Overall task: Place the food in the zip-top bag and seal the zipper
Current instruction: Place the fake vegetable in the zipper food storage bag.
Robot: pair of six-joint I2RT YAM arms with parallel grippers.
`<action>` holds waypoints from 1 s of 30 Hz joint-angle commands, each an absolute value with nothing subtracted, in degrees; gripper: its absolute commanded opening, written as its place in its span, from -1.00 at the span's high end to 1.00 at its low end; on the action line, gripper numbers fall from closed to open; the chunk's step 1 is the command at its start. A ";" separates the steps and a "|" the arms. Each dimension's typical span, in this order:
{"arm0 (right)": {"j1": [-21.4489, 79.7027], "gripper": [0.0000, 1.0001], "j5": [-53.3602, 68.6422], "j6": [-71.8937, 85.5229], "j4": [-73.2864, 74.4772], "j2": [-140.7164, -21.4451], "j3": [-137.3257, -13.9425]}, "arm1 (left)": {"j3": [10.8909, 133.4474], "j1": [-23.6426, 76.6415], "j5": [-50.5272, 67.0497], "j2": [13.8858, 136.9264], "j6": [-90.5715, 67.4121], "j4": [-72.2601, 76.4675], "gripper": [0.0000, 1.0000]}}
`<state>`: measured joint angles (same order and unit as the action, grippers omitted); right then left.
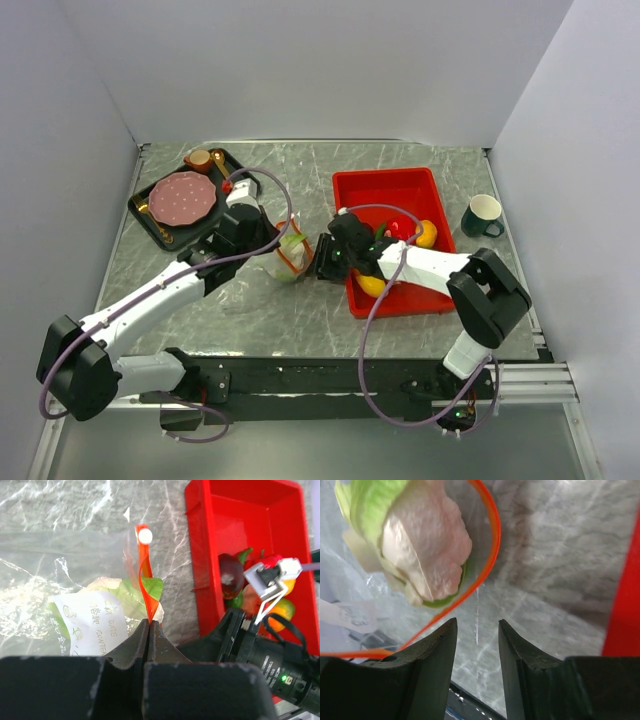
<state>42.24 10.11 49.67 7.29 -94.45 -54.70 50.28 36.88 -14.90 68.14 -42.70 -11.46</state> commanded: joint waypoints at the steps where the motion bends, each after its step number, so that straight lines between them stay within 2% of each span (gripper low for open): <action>1: 42.28 0.09 10.46 51.50 2.46 -95.54 -57.92 | 49.48 36.56 -15.03 66.97 -42.10 -10.19 0.99; 8: 42.10 0.13 4.22 51.24 3.51 -91.14 -55.72 | 49.57 36.47 -15.38 67.15 -41.92 -10.46 0.99; 22: 40.96 0.03 5.19 49.49 4.21 -102.21 -62.40 | 49.48 36.30 -14.15 67.32 -41.84 -9.32 0.99; 30: 38.42 0.06 12.99 49.74 -3.16 -104.15 -61.26 | 49.22 36.21 -14.15 66.62 -41.66 -8.97 0.98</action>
